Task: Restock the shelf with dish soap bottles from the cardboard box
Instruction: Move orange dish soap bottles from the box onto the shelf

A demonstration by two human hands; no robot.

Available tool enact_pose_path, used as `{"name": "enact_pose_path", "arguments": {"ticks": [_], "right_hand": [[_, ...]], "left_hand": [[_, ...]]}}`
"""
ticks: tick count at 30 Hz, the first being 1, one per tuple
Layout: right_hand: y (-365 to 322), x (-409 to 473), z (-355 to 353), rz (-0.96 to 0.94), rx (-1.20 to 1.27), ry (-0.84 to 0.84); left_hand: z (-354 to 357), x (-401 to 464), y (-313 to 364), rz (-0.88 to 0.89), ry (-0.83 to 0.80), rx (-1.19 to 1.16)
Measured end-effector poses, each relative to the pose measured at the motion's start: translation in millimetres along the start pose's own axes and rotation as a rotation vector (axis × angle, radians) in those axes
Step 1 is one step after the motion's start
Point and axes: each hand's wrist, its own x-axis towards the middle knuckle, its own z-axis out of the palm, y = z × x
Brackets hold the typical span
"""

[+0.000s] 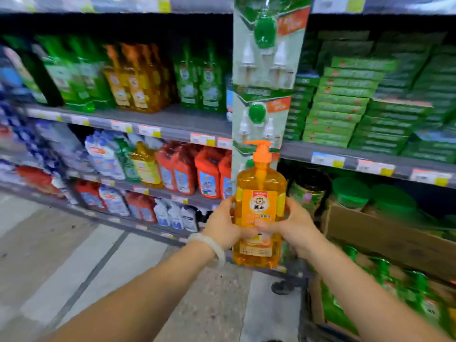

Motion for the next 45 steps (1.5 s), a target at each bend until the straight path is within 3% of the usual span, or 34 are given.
{"name": "enact_pose_path", "arguments": {"ticks": [11,19,35,45], "right_hand": [[-75.9,-4.4,206.9,-0.167,0.031,-0.299],[-100.9,47.9,297.6,-0.264,-0.058,-0.391],[-239.9,283.7,445.6,-0.500,-0.064,-0.249],[-281.7,362.3,497.4,-0.544,-0.137,-0.051]], "left_hand": [[-198.3,-80.2,-9.1,0.032,0.389,0.025],[-286.3,-49.5,-33.6,0.049,0.478,-0.053],[-492.1,167.4,25.1,0.260,0.583,0.022],[-575.8,263.7,35.3,0.363,0.466,0.052]]}}
